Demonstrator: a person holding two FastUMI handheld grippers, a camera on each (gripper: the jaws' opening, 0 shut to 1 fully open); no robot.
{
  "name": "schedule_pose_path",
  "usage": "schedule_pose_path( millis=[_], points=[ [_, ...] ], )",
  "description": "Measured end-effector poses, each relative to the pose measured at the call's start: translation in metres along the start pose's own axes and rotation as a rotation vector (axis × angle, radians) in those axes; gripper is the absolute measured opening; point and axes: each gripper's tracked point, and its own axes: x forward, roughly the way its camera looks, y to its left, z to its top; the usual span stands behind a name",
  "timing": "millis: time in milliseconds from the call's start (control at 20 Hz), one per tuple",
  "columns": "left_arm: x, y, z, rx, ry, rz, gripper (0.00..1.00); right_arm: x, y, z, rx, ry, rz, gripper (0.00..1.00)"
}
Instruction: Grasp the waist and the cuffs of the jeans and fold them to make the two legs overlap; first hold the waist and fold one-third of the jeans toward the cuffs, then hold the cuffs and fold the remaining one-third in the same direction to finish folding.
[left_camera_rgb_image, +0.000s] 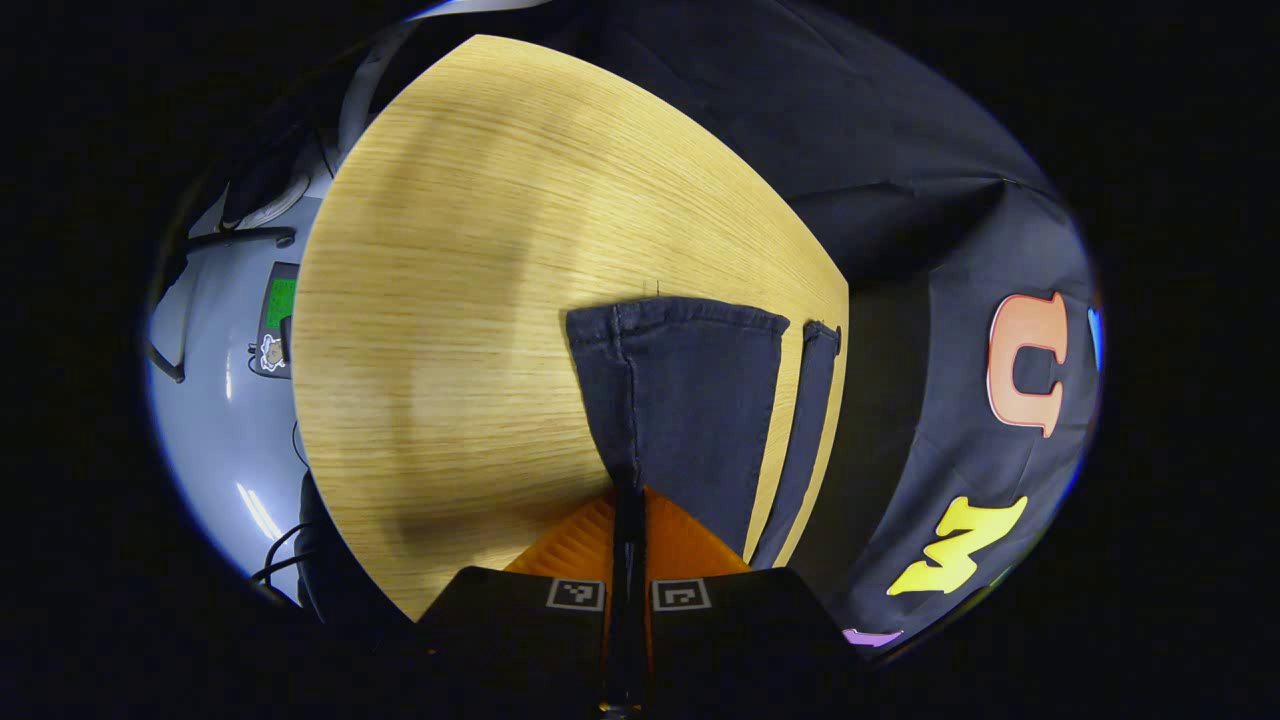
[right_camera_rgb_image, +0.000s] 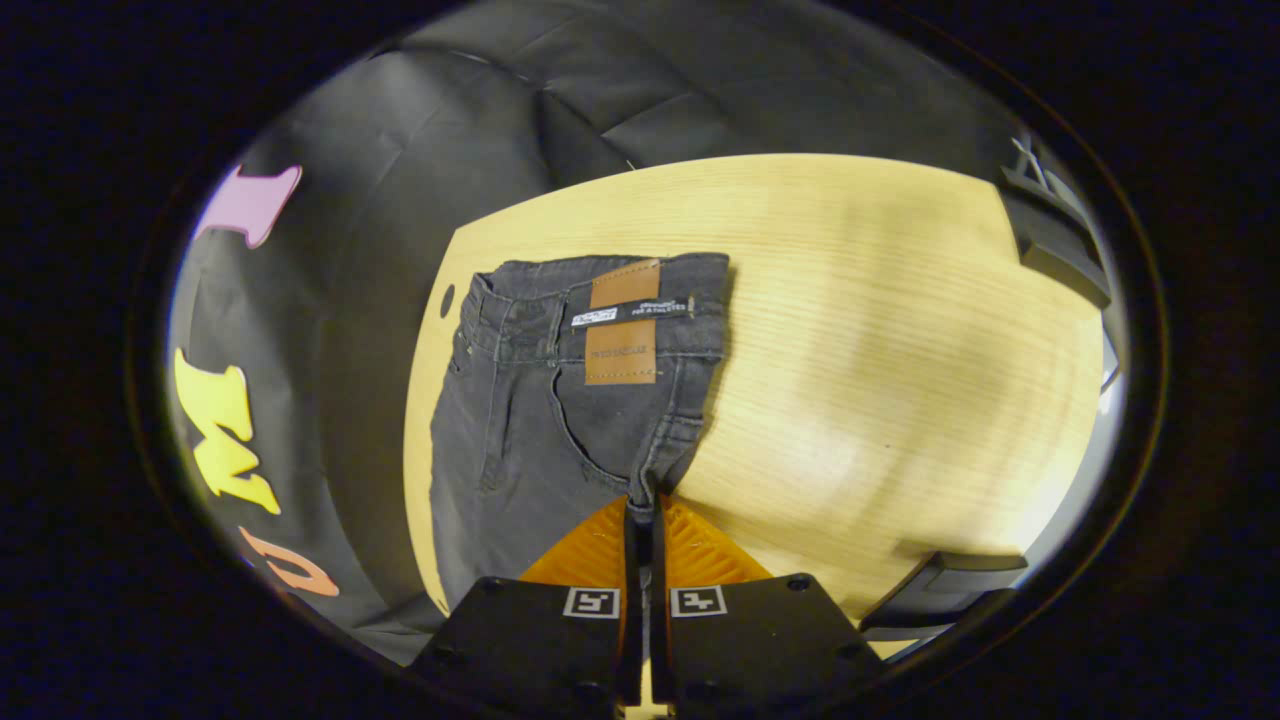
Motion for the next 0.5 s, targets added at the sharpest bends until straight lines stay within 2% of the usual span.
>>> schedule_pose_path(
  millis=[250,350,450,500],
  points=[
    [-0.015,-0.021,-0.001,-0.024,0.000,-0.018,0.04,-0.036,0.041,0.007,-0.083,-0.028,0.104,0.04],
    [-0.020,-0.051,0.003,-0.012,-0.003,-0.064,0.04,-0.047,0.076,0.011,-0.105,-0.034,0.161,0.00],
    [-0.018,-0.089,0.009,-0.004,0.001,-0.115,0.03,-0.051,0.112,0.015,-0.110,-0.033,0.223,0.04],
    [-0.014,-0.108,0.012,0.007,0.006,-0.142,0.03,-0.050,0.131,0.017,-0.115,-0.028,0.252,0.00]
  ],
)
